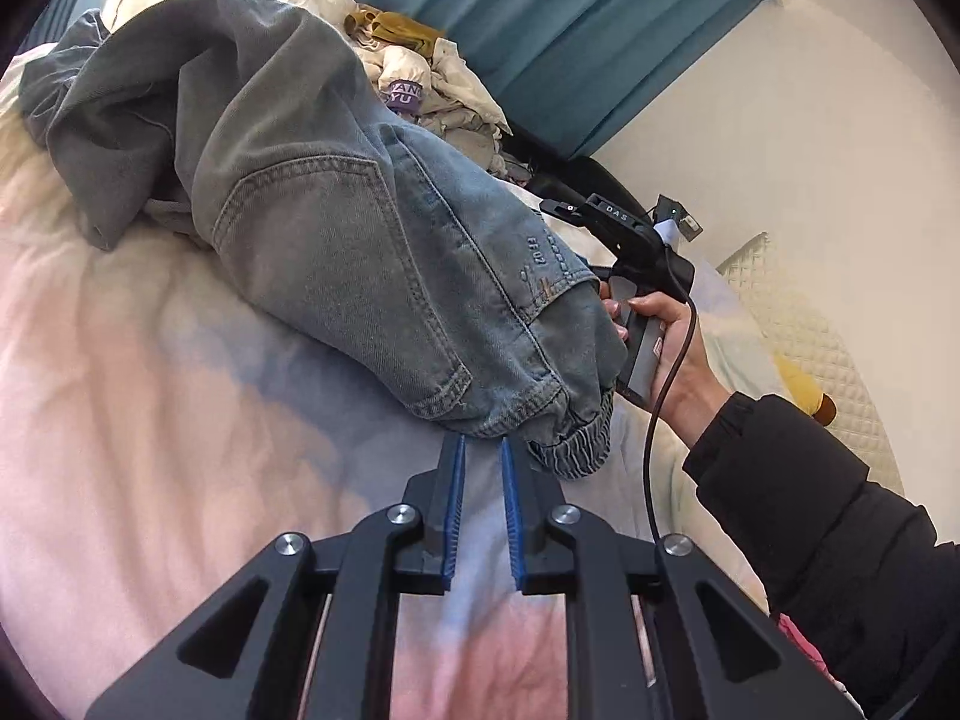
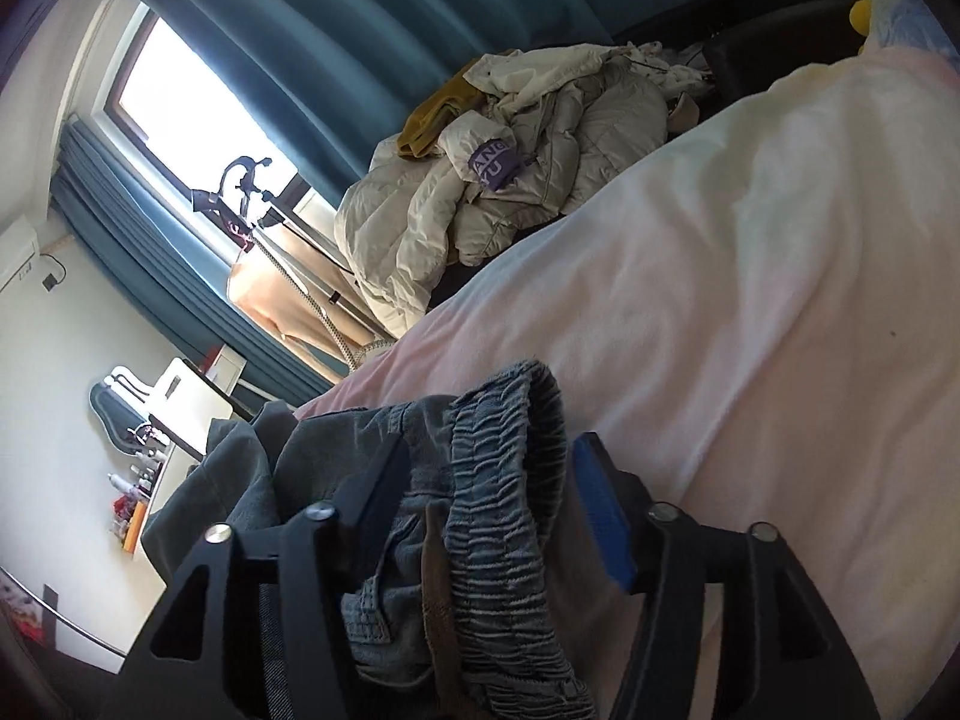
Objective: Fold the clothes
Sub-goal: 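Lower the jeans onto the bed and open both grippers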
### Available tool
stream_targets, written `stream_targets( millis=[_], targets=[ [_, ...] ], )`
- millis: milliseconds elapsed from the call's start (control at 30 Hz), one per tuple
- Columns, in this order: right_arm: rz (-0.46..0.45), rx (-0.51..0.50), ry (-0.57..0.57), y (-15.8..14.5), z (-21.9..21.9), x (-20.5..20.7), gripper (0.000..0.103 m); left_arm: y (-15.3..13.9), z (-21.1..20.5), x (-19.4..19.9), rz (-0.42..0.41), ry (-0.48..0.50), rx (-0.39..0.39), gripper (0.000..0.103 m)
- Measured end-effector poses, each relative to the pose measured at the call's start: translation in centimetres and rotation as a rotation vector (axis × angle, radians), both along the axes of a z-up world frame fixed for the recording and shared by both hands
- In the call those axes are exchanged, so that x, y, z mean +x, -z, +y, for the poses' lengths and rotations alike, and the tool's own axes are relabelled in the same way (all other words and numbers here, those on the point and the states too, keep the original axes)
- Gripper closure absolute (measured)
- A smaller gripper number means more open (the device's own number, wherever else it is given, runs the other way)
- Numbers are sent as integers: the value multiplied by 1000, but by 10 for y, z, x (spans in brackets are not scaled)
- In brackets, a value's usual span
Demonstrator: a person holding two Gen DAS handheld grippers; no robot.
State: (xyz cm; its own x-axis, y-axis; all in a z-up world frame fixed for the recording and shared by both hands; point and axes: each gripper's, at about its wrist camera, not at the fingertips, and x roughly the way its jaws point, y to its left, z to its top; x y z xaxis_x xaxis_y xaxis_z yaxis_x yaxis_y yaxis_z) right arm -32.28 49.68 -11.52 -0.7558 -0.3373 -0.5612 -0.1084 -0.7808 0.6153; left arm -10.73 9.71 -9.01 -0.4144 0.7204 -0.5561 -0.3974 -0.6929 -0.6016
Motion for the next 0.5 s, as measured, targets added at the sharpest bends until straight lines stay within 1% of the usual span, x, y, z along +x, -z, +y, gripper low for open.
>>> stream_targets(
  millis=[67, 167, 233, 267, 300, 400, 500],
  targets=[
    [-31, -9, -26, 10, -5, -3, 35, -2, 0, 0, -2, -3, 6, 91],
    [-119, -27, -101, 29, -16, -18, 35, -5, -3, 2, 13, -12, -5, 91],
    [-169, -17, -137, 39, -21, -27, 45, -7, -6, 0, 17, -12, -2, 91],
    [-166, 27, -133, 33, -25, -26, 62, -8, -7, -2, 17, -15, 1, 91],
    [-164, 71, -130, 28, -30, -26, 83, -8, -9, -5, 17, -20, 4, 91],
    [-145, 241, -133, 2, -47, -20, 87, -3, -15, -14, 7, -33, 21, 91],
    [-120, 387, -144, -30, -49, -16, 88, 4, -21, -19, -11, -52, 29, 91]
  ],
)
